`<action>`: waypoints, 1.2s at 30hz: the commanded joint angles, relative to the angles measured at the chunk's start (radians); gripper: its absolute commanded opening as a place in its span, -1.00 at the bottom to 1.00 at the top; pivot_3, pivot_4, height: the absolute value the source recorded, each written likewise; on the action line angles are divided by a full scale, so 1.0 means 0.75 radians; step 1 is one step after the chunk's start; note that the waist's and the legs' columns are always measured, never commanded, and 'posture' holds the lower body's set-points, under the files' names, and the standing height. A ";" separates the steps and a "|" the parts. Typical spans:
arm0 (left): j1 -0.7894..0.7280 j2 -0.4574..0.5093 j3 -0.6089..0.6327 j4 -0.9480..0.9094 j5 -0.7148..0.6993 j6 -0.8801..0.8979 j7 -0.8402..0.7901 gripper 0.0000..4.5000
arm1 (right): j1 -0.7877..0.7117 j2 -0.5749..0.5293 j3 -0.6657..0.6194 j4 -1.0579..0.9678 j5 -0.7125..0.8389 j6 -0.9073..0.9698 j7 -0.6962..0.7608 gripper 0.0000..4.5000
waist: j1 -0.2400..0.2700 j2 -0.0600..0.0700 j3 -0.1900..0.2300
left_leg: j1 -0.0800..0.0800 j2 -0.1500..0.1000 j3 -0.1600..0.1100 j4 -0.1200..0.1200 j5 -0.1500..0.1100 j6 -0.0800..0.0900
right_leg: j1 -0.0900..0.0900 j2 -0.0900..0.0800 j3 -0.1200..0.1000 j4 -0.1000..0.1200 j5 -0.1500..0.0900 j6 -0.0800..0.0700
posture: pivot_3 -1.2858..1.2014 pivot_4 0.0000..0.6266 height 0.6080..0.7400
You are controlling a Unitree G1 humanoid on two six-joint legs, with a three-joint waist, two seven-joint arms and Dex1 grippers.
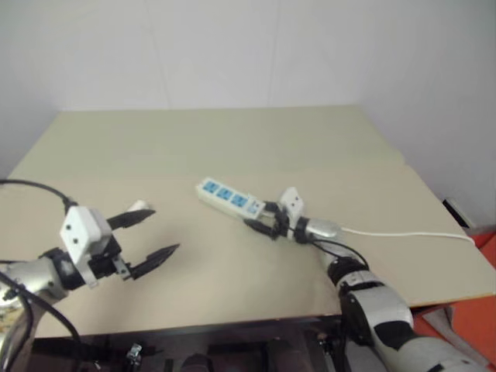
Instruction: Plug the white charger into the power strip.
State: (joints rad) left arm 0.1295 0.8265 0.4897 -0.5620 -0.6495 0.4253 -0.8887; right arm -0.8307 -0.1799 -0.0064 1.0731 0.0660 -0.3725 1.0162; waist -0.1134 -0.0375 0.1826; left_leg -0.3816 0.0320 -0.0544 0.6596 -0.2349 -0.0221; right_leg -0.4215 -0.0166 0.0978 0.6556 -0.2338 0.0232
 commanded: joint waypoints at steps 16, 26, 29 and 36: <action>-0.959 0.417 -0.632 0.879 0.405 -0.167 -0.647 1.00 | 0.241 -0.249 0.212 -0.604 0.117 0.274 0.594 0.52 | 0.018 0.006 0.004 | -0.001 0.002 0.001 0.000 0.000 0.000 | -0.003 0.004 0.002 0.001 -0.003 0.005 | 0.03 -0.52 1.00; -1.820 0.283 -1.201 1.758 1.122 -0.254 -0.896 1.00 | 0.278 -0.200 0.243 -0.648 0.123 0.300 0.574 0.52 | 0.024 0.006 0.005 | -0.004 0.002 0.000 0.002 0.000 0.000 | -0.004 0.006 0.001 0.002 -0.005 0.008 | 0.03 -0.52 1.00; -1.952 0.187 -1.286 1.958 1.270 -0.152 -0.856 1.00 | 0.298 -0.199 0.251 -0.668 0.124 0.304 0.568 0.52 | 0.021 0.006 0.005 | -0.005 0.002 -0.001 0.002 0.000 0.000 | -0.005 0.006 0.001 0.002 -0.006 0.009 | 0.03 -0.52 1.00; -2.082 0.006 -1.363 2.243 1.461 0.143 -0.707 1.00 | 0.316 -0.194 0.254 -0.699 0.127 0.324 0.544 0.52 | 0.019 0.005 0.005 | -0.006 0.002 -0.001 0.002 0.000 0.000 | -0.007 0.006 0.001 0.004 -0.006 0.009 | 0.03 -0.52 1.00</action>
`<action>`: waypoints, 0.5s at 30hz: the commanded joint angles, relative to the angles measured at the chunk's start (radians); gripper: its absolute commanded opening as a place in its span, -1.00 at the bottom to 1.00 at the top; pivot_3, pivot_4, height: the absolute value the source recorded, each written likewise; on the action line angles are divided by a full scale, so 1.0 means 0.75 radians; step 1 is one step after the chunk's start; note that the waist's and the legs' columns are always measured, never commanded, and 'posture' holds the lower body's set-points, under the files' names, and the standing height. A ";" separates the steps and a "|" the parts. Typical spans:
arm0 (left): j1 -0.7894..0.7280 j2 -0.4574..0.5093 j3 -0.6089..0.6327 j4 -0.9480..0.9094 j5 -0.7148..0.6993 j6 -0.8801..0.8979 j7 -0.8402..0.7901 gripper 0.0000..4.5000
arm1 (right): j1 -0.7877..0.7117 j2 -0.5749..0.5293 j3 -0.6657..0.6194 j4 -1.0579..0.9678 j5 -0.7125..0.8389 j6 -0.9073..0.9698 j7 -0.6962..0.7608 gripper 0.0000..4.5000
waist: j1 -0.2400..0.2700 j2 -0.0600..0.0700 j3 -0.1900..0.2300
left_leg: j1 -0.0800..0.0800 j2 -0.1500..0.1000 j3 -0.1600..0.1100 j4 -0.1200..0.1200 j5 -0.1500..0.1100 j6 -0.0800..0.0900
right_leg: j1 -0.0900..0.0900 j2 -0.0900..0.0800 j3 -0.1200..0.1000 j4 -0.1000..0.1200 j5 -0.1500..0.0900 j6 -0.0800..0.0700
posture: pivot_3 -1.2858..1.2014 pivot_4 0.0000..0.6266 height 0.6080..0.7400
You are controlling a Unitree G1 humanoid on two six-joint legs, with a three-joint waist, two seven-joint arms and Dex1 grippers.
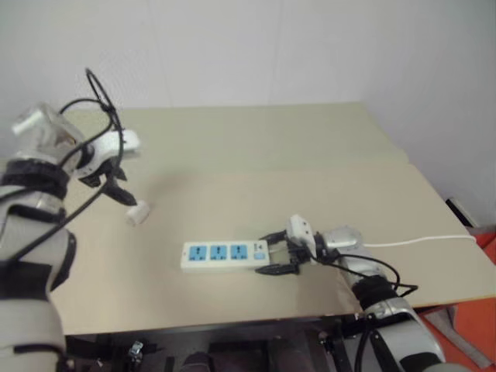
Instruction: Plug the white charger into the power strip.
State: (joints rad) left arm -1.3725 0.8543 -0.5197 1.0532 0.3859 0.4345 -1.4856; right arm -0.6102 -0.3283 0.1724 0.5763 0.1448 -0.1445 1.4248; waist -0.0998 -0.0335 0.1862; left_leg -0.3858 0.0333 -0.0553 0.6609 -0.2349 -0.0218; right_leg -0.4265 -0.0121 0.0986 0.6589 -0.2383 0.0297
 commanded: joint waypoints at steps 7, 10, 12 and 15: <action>-0.105 -0.161 0.055 0.242 0.083 0.341 0.302 1.00 | 0.033 -0.004 0.017 -0.060 0.032 0.030 -0.012 0.52 | 0.000 -0.001 0.000 | 0.000 0.000 0.000 0.000 0.000 0.000 | 0.000 0.000 0.000 0.001 0.000 0.000 | 0.03 -0.52 1.00; -0.095 -0.214 0.083 0.270 0.071 0.385 0.346 1.00 | 0.040 -0.010 0.018 -0.075 0.037 0.035 -0.014 0.52 | 0.004 -0.001 0.000 | 0.000 0.000 -0.001 0.000 0.000 0.000 | 0.000 0.000 0.000 0.002 0.000 0.000 | 0.03 -0.52 1.00; -0.092 -0.240 0.111 0.283 0.057 0.404 0.394 1.00 | 0.043 -0.010 0.020 -0.085 0.040 0.040 -0.020 0.52 | 0.003 -0.001 0.001 | 0.000 -0.001 -0.001 0.000 0.000 0.000 | 0.000 -0.001 0.000 0.001 0.000 0.000 | 0.03 -0.52 1.00; -0.089 -0.272 0.151 0.295 0.033 0.426 0.457 1.00 | 0.060 -0.009 0.023 -0.114 0.047 0.055 -0.029 0.52 | 0.002 -0.001 0.001 | 0.000 0.000 -0.001 0.000 0.000 0.000 | 0.000 -0.001 0.000 0.002 0.000 0.000 | 0.03 -0.52 1.00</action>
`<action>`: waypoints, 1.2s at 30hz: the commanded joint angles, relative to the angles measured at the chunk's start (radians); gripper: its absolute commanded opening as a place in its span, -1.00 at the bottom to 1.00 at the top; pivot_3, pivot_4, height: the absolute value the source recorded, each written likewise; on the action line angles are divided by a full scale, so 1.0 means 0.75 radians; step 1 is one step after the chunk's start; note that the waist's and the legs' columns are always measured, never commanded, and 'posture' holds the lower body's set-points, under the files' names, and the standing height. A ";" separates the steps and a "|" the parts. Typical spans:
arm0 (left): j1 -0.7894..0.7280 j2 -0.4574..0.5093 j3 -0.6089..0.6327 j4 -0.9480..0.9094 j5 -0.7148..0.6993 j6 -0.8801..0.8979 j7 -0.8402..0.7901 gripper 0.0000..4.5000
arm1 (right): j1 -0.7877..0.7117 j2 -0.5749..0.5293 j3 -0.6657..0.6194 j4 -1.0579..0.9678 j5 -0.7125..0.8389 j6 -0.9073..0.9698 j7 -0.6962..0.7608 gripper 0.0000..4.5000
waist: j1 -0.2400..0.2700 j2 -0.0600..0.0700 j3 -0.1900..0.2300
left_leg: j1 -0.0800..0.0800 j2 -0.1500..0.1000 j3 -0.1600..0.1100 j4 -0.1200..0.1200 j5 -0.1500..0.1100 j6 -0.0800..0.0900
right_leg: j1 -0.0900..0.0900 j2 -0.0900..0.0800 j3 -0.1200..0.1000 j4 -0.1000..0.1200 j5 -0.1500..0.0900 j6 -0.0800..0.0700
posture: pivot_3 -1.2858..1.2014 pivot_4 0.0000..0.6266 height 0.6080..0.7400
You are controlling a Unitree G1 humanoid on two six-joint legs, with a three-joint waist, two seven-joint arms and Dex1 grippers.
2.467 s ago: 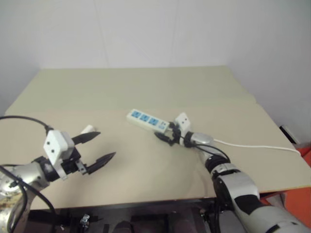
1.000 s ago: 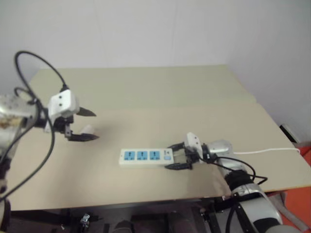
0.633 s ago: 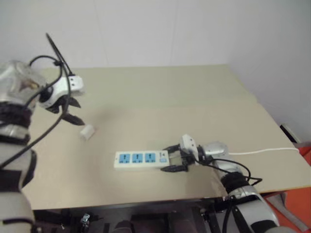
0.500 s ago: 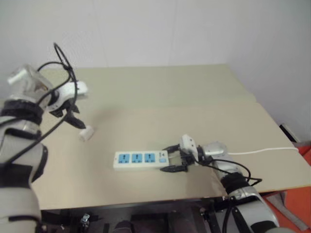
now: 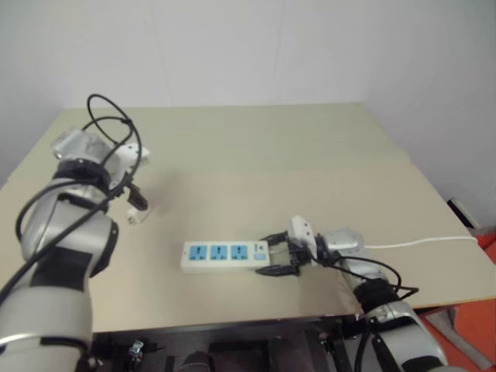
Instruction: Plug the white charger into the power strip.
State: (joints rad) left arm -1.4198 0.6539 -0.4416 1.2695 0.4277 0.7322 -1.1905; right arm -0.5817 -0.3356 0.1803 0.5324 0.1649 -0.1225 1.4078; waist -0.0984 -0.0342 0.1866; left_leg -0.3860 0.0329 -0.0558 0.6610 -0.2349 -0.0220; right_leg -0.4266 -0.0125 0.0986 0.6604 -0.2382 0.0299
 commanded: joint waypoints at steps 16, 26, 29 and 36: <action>0.035 -0.081 0.176 0.048 -0.091 0.164 0.279 1.00 | 0.058 -0.004 0.023 -0.110 0.030 0.053 -0.045 0.52 | 0.000 0.000 0.000 | 0.001 0.000 0.000 0.000 0.000 0.000 | 0.000 0.000 0.000 0.003 0.001 -0.002 | 0.03 -0.52 1.00; 0.072 -0.095 0.205 0.051 -0.123 0.161 0.323 0.18 | 0.076 -0.017 0.021 -0.139 0.032 0.073 -0.063 0.52 | 0.001 0.000 0.000 | 0.001 -0.001 -0.001 0.000 0.000 0.000 | 0.000 0.000 0.000 0.003 0.003 -0.004 | 0.03 -0.52 1.00; 0.078 -0.094 0.194 0.050 -0.120 0.163 0.300 -0.26 | 0.078 -0.022 0.021 -0.138 0.029 0.078 -0.069 0.52 | 0.001 0.000 0.000 | 0.001 -0.001 -0.001 0.000 0.000 0.000 | 0.000 0.000 0.000 0.003 0.003 -0.004 | 0.03 -0.52 1.00; 0.083 -0.076 0.198 0.040 -0.127 0.133 0.269 -0.56 | 0.078 -0.016 0.026 -0.145 0.034 0.095 -0.076 0.52 | 0.001 0.000 0.000 | 0.001 -0.001 -0.001 0.000 0.000 0.000 | 0.000 0.000 0.000 0.003 0.003 -0.004 | 0.03 -0.52 1.00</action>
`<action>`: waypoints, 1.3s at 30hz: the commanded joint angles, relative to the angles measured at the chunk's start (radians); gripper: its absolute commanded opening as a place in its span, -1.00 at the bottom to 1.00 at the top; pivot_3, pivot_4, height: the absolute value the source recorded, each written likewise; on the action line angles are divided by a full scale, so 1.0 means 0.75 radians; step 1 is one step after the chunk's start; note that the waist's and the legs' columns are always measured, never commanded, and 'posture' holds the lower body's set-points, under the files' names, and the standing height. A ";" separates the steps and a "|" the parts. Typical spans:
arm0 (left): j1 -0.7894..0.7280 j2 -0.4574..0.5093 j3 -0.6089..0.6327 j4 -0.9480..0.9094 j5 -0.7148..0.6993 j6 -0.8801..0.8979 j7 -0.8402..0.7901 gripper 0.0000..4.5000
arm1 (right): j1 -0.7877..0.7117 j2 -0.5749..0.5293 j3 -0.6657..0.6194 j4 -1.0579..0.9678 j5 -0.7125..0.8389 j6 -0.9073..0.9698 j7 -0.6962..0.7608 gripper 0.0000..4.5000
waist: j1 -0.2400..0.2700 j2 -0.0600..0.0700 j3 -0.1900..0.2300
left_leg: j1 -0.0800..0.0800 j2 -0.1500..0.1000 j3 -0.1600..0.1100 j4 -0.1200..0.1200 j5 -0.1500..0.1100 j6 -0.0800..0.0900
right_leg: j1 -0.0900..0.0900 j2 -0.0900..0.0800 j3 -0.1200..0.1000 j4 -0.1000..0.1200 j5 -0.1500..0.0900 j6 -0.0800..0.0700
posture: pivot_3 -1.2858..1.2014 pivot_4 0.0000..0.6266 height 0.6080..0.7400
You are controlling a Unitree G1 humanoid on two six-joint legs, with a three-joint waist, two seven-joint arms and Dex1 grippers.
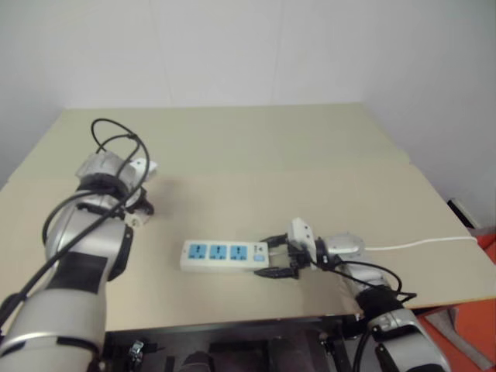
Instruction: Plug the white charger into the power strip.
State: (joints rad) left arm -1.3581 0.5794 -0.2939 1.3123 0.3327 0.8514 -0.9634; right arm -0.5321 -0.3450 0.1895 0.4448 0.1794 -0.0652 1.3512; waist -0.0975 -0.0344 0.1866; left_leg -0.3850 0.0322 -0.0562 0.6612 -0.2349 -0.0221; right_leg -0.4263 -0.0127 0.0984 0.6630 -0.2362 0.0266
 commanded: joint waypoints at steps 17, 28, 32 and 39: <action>0.401 0.116 0.496 -0.761 -0.634 -0.758 -0.481 -0.56 | 0.066 -0.019 0.005 -0.068 0.008 -0.006 -0.058 0.52 | 0.003 0.000 -0.001 | 0.002 0.001 0.001 0.001 0.000 0.000 | 0.001 -0.001 0.000 0.002 0.003 -0.005 | 0.03 -0.52 1.00; 0.991 -0.017 0.533 -1.710 -1.111 -0.594 -0.546 -0.56 | 0.072 -0.050 0.004 -0.065 0.006 -0.034 -0.061 0.52 | 0.033 0.000 -0.001 | 0.003 -0.001 0.001 0.003 0.000 0.000 | 0.003 -0.004 0.000 0.002 0.003 -0.005 | 0.03 -0.52 1.00; 1.045 -0.025 0.442 -1.727 -1.091 -0.699 -0.622 -0.56 | 0.076 -0.050 0.006 -0.073 0.006 -0.036 -0.069 0.52 | 0.036 -0.001 -0.001 | 0.007 -0.001 0.002 0.003 0.000 0.000 | 0.007 -0.004 0.000 0.000 0.003 -0.005 | 0.03 -0.52 1.00; 1.075 -0.120 0.360 -1.635 -1.057 -0.884 -0.620 -0.56 | 0.077 -0.042 0.016 -0.101 0.016 -0.016 -0.064 0.52 | 0.035 -0.001 -0.001 | 0.006 -0.001 0.002 0.003 0.000 0.000 | 0.007 -0.003 0.000 -0.001 0.003 -0.005 | 0.03 -0.52 1.00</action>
State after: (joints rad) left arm -0.5529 0.4996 -0.0228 0.0770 -0.4644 0.2342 -1.4318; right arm -0.4856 -0.3765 0.1899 0.3963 0.1820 -0.0843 1.3030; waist -0.0709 -0.0349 0.1858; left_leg -0.3802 0.0315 -0.0550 0.6635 -0.2351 -0.0223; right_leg -0.4212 -0.0153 0.0985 0.6627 -0.2337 0.0225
